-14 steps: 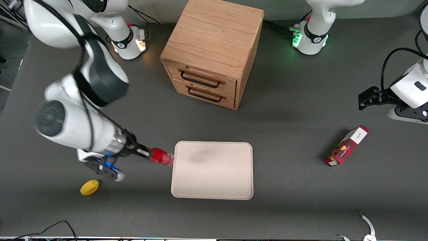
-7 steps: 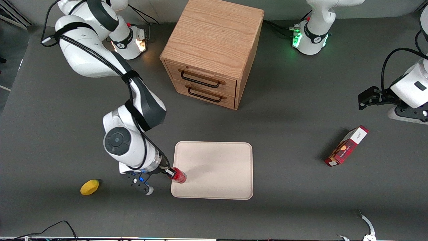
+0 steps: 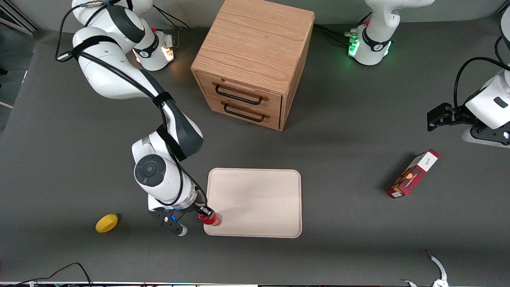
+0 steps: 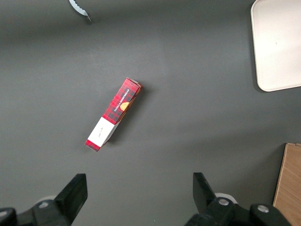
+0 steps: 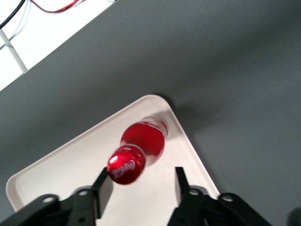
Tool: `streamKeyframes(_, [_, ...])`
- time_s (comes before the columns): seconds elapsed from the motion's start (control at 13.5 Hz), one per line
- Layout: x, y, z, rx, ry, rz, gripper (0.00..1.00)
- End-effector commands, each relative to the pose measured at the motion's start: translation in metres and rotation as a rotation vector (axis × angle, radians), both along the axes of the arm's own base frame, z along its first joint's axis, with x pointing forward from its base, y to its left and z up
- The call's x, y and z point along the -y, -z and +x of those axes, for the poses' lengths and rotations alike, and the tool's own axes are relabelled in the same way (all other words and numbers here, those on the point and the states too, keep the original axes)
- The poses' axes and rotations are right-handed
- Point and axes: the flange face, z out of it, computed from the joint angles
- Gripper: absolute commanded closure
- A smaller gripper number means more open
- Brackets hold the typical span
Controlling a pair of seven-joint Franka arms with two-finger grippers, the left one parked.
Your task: Place coke bottle on tray
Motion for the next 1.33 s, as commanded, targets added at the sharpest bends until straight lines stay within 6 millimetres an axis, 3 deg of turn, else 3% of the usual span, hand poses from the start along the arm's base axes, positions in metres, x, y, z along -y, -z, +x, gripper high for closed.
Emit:
streamKeyframes(0.0, [0.005,-0.061,-0.013,-0.01,-0.006,-0.042,0.0])
streamKeyframes(0.15, [0.022,-0.121,-0.046,-0.044,-0.097,-0.086,0.0])
streamKeyframes(0.37, [0.04,-0.197,-0.119,-0.052,-0.257,-0.166,0.0])
streamKeyframes(0.67, [0.145,-0.283,-0.188,-0.113,-0.376,-0.115,0.0])
streamKeyframes(0.81, [0.201,-0.295,-0.217,-0.125,-0.431,-0.109,0.0])
streamKeyframes(0.96, [0.258,-0.285,-0.234,-0.14,-0.457,-0.103,0.0])
streamKeyframes(1.11, [0.289,-0.268,-0.244,-0.144,-0.462,-0.091,0.0])
streamKeyframes(1.26, [0.305,-0.256,-0.253,-0.143,-0.441,-0.082,0.0])
